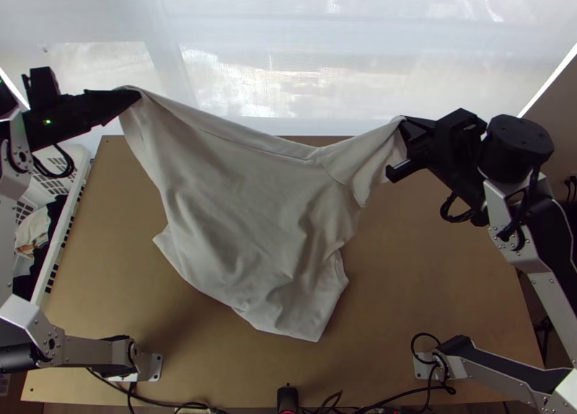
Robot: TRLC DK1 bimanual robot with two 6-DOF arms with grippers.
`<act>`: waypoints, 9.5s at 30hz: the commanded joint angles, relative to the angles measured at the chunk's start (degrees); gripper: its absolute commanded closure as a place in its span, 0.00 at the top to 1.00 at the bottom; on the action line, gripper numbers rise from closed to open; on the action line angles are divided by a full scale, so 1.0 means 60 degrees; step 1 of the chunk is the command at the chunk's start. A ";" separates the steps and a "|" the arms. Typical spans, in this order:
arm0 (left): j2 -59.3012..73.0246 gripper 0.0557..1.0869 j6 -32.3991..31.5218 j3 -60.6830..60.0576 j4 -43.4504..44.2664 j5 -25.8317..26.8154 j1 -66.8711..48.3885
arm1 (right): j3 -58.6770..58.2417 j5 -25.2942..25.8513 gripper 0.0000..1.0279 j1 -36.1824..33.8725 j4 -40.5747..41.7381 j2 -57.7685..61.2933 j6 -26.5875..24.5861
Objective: Fold the t-shirt
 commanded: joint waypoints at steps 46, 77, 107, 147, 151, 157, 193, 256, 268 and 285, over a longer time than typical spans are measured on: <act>0.7368 0.03 0.4637 0.2354 0.0849 -0.7240 -0.2602 | -0.2244 0.0847 0.03 -0.0591 0.6842 0.6490 -0.0508; 0.0000 0.94 0.6981 -0.0898 -0.7237 -0.6054 -0.1474 | -0.3299 0.0423 0.95 -0.0342 -0.0409 0.0132 0.0063; -0.0132 0.93 0.8196 -0.8120 -0.2315 -0.9071 -0.1371 | -0.4353 0.0100 0.95 0.0903 -0.2738 -0.2329 0.0048; -0.1274 0.03 0.8226 -0.4502 -0.4409 -0.8822 -0.1357 | -0.5833 -0.0749 0.95 0.2148 -0.3236 -0.1992 -0.0010; -0.1553 0.03 0.7991 -0.4092 -0.4571 -0.8661 -0.1401 | -0.6140 -0.0925 0.95 0.2383 -0.2621 -0.1567 0.0019; -0.1670 0.03 0.7859 -0.3667 -0.4761 -0.8617 -0.1386 | -0.6170 -0.1013 0.95 0.3057 -0.1991 -0.0776 0.0107; -0.1655 0.03 0.7816 -0.2803 -0.4893 -0.8456 -0.1357 | -0.7561 -0.1731 0.76 0.3218 -0.0350 0.1216 0.0649; -0.0659 0.03 0.7640 -0.2700 -0.2740 -0.8910 -0.1181 | 0.0510 -0.2405 0.03 -0.1616 0.0324 0.7720 0.0663; -0.0615 0.03 0.8050 -0.3813 -0.2373 -0.9276 0.0269 | 0.1550 -0.2258 0.04 -0.1645 0.0265 0.8760 0.0751; -0.1802 0.03 0.7977 -0.5088 -0.2388 -0.9247 -0.0287 | -0.1848 -0.2331 0.92 0.0405 -0.1712 0.2871 0.1264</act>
